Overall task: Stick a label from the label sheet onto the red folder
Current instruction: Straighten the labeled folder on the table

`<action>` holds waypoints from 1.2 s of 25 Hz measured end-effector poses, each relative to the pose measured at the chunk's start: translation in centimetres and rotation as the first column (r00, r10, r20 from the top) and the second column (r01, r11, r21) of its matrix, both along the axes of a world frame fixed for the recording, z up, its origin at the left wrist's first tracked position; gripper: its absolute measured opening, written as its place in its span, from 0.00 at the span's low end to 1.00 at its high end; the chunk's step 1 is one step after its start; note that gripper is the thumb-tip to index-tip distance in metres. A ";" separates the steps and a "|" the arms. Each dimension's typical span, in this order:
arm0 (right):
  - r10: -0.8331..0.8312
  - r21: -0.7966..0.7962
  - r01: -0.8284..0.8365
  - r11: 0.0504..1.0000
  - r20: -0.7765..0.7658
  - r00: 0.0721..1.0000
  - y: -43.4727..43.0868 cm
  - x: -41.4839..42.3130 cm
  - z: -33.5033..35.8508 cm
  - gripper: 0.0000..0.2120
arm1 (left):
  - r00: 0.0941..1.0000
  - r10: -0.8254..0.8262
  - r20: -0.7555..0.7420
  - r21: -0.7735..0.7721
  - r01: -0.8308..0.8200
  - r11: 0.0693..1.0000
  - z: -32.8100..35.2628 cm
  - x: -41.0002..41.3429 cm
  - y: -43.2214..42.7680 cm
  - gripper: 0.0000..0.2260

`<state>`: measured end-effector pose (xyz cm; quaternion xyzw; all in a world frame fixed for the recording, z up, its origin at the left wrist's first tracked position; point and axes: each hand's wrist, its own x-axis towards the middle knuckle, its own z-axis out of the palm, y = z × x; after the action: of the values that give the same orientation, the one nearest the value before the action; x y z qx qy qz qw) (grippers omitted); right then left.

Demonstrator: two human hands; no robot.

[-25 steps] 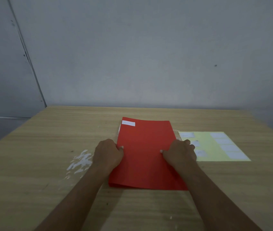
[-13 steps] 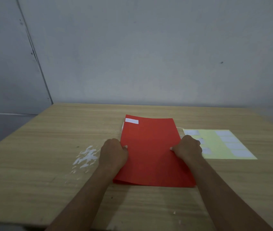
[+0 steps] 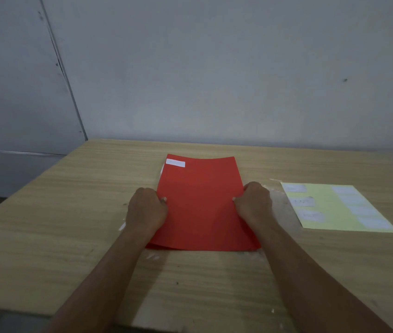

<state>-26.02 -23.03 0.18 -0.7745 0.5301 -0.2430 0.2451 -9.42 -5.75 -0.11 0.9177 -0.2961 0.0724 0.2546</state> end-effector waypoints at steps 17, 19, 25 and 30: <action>0.156 -0.121 -0.169 0.978 -0.113 0.981 3.3 20.1 -0.9 0.19 | 0.978 0.210 -0.014 0.077 -0.209 0.975 0.0 18.4 3.7 0.15; 0.159 -0.111 -0.169 0.979 -0.099 0.982 3.5 21.6 -1.0 0.18 | 0.974 0.227 -0.011 0.082 -0.225 0.971 0.1 19.7 3.9 0.15; 0.145 -0.105 -0.154 0.982 -0.084 0.986 3.9 23.4 -1.4 0.19 | 0.971 0.235 0.027 0.089 -0.237 0.967 -0.1 21.7 4.2 0.16; 0.149 -0.124 -0.160 0.979 -0.095 0.984 4.1 23.2 -1.5 0.20 | 0.974 0.223 0.046 0.092 -0.226 0.970 -0.4 21.9 4.1 0.16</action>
<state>-2.77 -18.97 -1.37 -0.8375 0.4610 -0.2245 0.1891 12.53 -1.66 -0.48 0.9552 -0.1981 0.1026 0.1946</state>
